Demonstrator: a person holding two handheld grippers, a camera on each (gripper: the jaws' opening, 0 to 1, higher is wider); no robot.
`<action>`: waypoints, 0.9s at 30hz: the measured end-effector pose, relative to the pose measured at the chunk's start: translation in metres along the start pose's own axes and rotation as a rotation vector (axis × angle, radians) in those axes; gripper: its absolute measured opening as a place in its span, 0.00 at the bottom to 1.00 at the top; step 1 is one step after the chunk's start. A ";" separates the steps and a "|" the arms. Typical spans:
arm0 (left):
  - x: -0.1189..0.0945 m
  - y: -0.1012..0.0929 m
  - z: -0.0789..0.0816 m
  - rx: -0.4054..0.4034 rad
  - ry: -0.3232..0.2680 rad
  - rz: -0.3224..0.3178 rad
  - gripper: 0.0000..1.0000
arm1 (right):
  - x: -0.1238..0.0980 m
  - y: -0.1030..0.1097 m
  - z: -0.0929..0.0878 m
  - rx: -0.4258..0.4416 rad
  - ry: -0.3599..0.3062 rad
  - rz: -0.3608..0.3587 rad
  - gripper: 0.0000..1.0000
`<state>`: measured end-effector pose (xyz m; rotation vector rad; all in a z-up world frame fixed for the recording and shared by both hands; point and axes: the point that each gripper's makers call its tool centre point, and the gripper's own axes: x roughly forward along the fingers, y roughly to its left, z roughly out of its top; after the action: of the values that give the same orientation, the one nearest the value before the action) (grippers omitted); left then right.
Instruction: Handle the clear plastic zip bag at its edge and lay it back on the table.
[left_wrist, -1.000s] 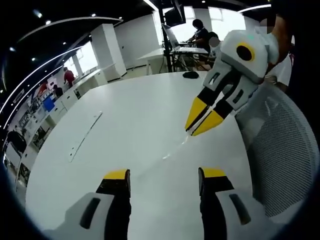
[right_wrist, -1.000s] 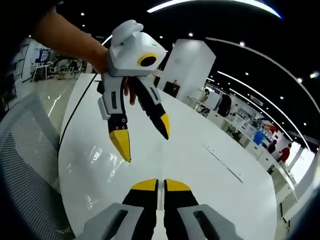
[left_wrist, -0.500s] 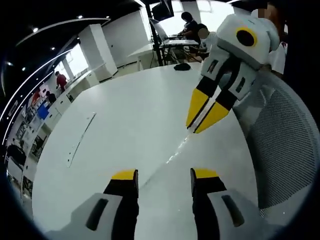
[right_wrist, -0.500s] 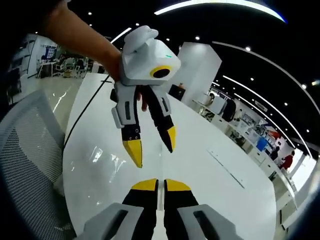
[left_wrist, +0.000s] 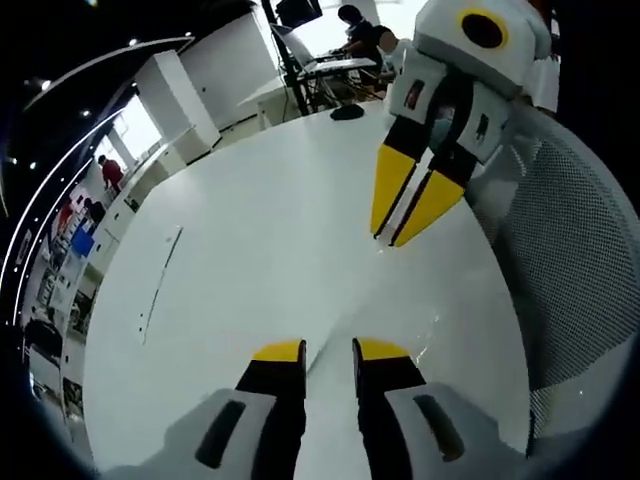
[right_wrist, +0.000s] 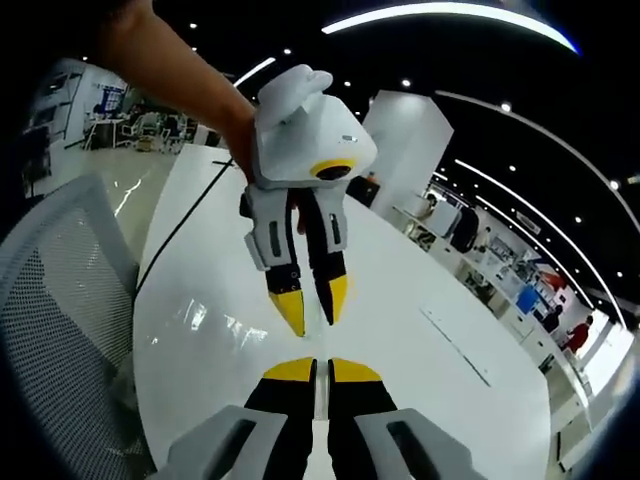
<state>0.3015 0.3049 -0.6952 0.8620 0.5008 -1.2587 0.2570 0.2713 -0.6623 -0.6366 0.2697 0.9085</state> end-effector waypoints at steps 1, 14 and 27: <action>0.000 -0.001 0.000 0.005 0.003 -0.001 0.09 | 0.000 0.001 0.000 -0.001 0.001 0.002 0.00; 0.001 -0.007 -0.006 0.051 0.022 -0.010 0.00 | 0.001 0.006 -0.003 -0.023 0.009 0.016 0.00; -0.002 -0.019 -0.006 0.067 0.038 -0.021 0.00 | 0.001 0.013 -0.009 -0.047 0.052 0.061 0.04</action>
<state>0.2834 0.3098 -0.7031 0.9403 0.5019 -1.2865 0.2480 0.2724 -0.6746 -0.6989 0.3167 0.9604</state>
